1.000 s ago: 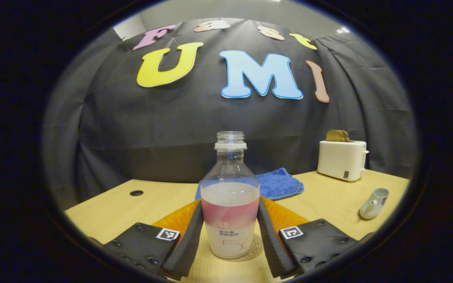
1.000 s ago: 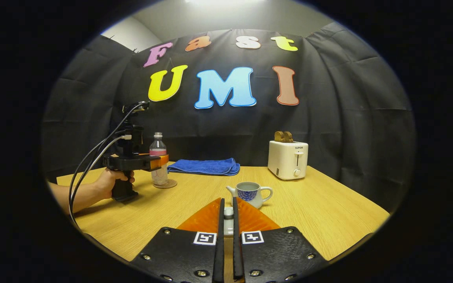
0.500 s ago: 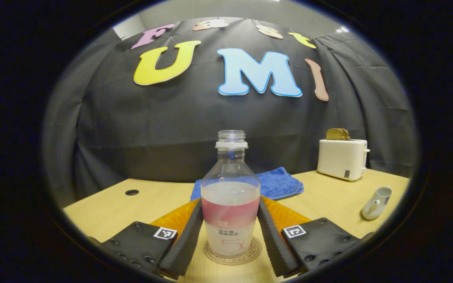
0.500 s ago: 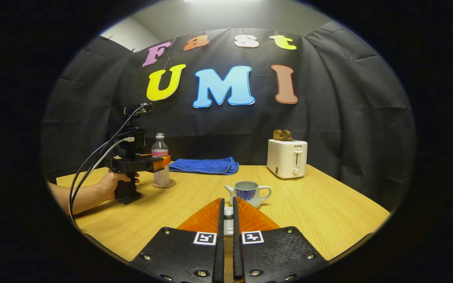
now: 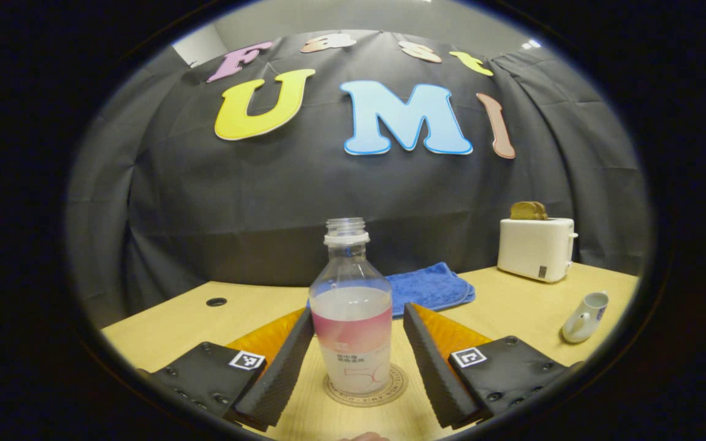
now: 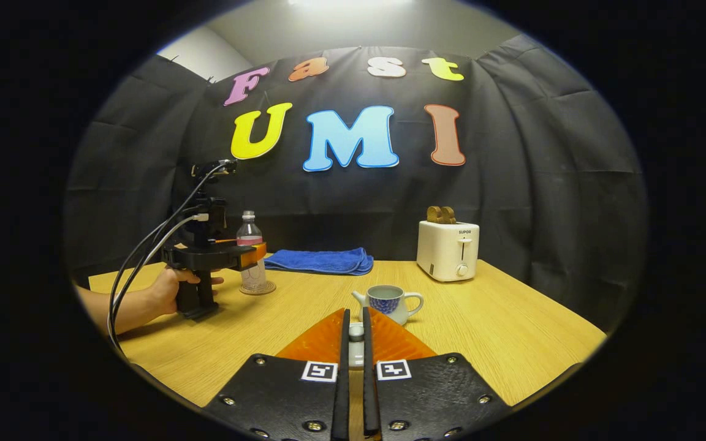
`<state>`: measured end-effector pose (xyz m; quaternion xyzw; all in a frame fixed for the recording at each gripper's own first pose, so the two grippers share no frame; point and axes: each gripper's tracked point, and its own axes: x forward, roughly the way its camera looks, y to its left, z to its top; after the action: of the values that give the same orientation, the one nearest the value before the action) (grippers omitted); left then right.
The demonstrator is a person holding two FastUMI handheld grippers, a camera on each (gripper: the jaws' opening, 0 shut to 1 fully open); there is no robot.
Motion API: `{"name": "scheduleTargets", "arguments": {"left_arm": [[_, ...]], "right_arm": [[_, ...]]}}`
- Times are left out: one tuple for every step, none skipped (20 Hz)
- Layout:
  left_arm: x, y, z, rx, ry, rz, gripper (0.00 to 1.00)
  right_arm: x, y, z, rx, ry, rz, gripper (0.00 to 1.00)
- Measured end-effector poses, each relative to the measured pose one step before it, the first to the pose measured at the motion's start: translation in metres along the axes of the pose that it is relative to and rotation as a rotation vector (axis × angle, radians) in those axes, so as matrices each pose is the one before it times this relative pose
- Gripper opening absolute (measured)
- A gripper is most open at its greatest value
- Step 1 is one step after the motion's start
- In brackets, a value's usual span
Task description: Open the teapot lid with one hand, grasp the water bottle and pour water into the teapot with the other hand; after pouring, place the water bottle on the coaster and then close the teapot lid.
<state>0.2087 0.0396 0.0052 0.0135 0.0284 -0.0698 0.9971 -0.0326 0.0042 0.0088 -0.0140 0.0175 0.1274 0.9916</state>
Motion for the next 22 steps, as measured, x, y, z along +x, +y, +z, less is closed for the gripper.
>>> {"name": "scheduleTargets", "arguments": {"left_arm": [[-0.00393,-0.00140,0.00046,0.00106,-0.00192,-0.00073,1.00],[-0.00616,-0.00165,-0.00064,0.00247,0.00453,0.00170,1.00],[-0.00782,-0.00070,-0.00072,-0.00178,0.00545,-0.00112,1.00],[-0.00853,-0.00127,0.00215,-0.00638,-0.00407,-0.00171,1.00],[-0.01054,0.00009,0.00358,-0.00875,-0.00685,0.00372,1.00],[-0.01258,-0.00043,0.00431,-0.01260,-0.01158,0.00185,1.00],[-0.01282,0.00015,0.00437,-0.01165,-0.01090,-0.00077,1.00],[-0.01337,-0.00092,0.00315,-0.00789,-0.00997,-0.00114,1.00],[-0.01135,-0.00086,0.00357,-0.00083,-0.01489,-0.00469,1.00],[-0.01389,-0.00105,0.00370,0.00118,-0.00987,-0.00119,1.00],[-0.01003,-0.00232,0.00230,0.00283,-0.00059,-0.00528,1.00],[-0.00730,-0.00398,0.00117,-0.00029,-0.00224,-0.00590,1.00],[-0.00973,-0.00659,0.00284,-0.01031,-0.00124,-0.01705,1.00],[-0.00693,-0.00573,0.00057,-0.00719,0.00272,-0.01483,1.00],[-0.00561,-0.00391,0.00032,-0.00351,0.00266,-0.00949,1.00],[-0.00511,-0.00504,-0.00093,-0.00233,0.00467,-0.01083,1.00],[-0.00414,-0.00481,-0.00076,-0.00164,0.00501,-0.00907,1.00],[-0.00533,-0.00298,-0.00174,-0.00051,0.00225,-0.00696,1.00],[-0.00551,-0.00319,-0.00059,0.00822,-0.00682,-0.00370,1.00],[-0.00361,-0.00036,-0.00218,0.01219,-0.00142,0.00202,1.00],[-0.00234,-0.00127,-0.00275,0.00675,0.00378,-0.00017,1.00],[0.00060,-0.00238,-0.00453,-0.00143,0.00699,-0.00224,1.00]], "right_arm": [[-0.00171,-0.00052,0.00201,0.00079,-0.00353,-0.00201,0.09],[-0.00059,0.00038,-0.00028,0.00056,-0.00173,0.00001,0.09],[0.00009,-0.00028,0.00004,0.00061,0.00028,-0.00036,0.09],[-0.00016,-0.00144,-0.00091,0.00365,0.00072,-0.00164,0.09],[0.00148,-0.00203,0.00045,0.00955,-0.00186,-0.00247,0.09],[0.00286,-0.00239,0.00081,0.01104,-0.00054,-0.00202,0.09],[0.00446,-0.00284,0.00006,0.01594,0.00126,-0.00100,0.09],[0.00554,-0.00279,0.00058,0.01620,0.00130,-0.00204,0.09],[0.00692,-0.00364,0.00215,0.01214,-0.00185,-0.00385,0.09],[0.01086,-0.00462,0.00321,0.00717,-0.00664,-0.00825,0.09],[0.00905,-0.00190,0.00270,-0.00182,-0.00587,-0.00426,0.09],[0.00991,-0.00140,0.00350,-0.00257,-0.00814,-0.00511,0.09],[0.01382,-0.00194,0.00369,-0.00795,-0.01228,-0.00692,0.09],[0.01064,-0.00106,0.00243,-0.00089,-0.00633,-0.00634,0.09],[0.01041,-0.00119,0.00234,-0.00196,-0.00660,-0.00622,0.09],[0.01029,-0.00190,0.00081,-0.00671,-0.00086,-0.01096,0.09],[0.00952,-0.00155,-0.00025,-0.00393,-0.00306,-0.00888,0.09],[0.00919,-0.00163,-0.00056,-0.00427,-0.00362,-0.01160,0.09],[0.01057,-0.00200,-0.00342,-0.00236,0.00756,-0.01288,0.09],[0.00864,-0.00048,-0.00414,0.00856,0.01363,-0.00688,0.09],[0.00530,-0.00070,0.00071,-0.00253,-0.00442,-0.00875,0.09],[0.00532,-0.00290,-0.00056,-0.01940,0.00258,-0.01626,0.09]]}}
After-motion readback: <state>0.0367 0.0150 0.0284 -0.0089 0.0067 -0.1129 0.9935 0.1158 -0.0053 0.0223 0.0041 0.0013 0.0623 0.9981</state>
